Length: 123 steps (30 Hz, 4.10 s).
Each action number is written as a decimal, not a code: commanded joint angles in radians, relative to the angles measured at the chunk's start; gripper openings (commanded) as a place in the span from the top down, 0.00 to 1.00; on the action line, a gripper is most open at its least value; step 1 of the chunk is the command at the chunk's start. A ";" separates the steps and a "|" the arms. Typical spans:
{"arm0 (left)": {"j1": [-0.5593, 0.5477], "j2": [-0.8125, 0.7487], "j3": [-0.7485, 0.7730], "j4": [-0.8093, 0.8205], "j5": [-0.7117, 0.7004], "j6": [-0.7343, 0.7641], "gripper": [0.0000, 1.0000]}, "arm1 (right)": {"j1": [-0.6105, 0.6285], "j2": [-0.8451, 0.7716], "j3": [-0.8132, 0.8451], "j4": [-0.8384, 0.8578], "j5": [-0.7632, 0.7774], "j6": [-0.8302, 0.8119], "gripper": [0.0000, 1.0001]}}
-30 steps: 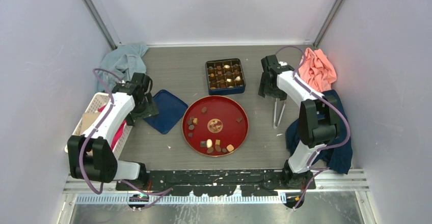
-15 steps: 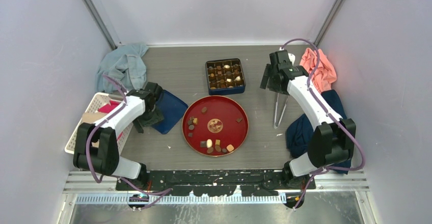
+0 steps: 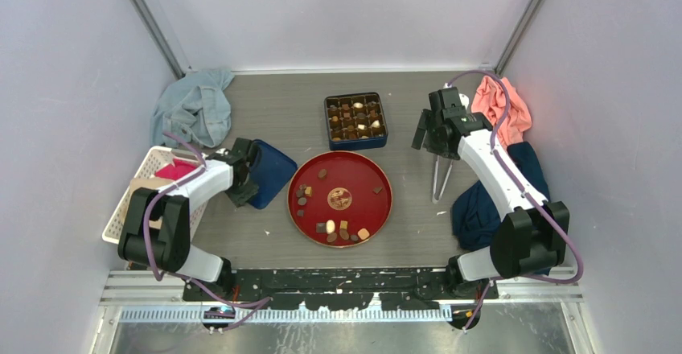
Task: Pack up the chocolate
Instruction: Pick up the box lid from the center of the board, then adjust the box lid.
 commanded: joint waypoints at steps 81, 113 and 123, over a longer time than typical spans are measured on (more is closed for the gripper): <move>0.018 -0.243 0.506 0.151 0.695 0.303 0.00 | 0.201 0.146 0.417 0.086 -0.486 0.146 0.99; -0.076 0.436 1.371 0.002 1.118 -0.122 0.00 | 0.526 -0.196 -0.094 0.692 0.615 -1.066 0.99; -0.111 0.513 1.369 0.027 1.205 -0.197 0.01 | 0.551 -0.207 -0.093 0.706 0.444 -1.050 0.99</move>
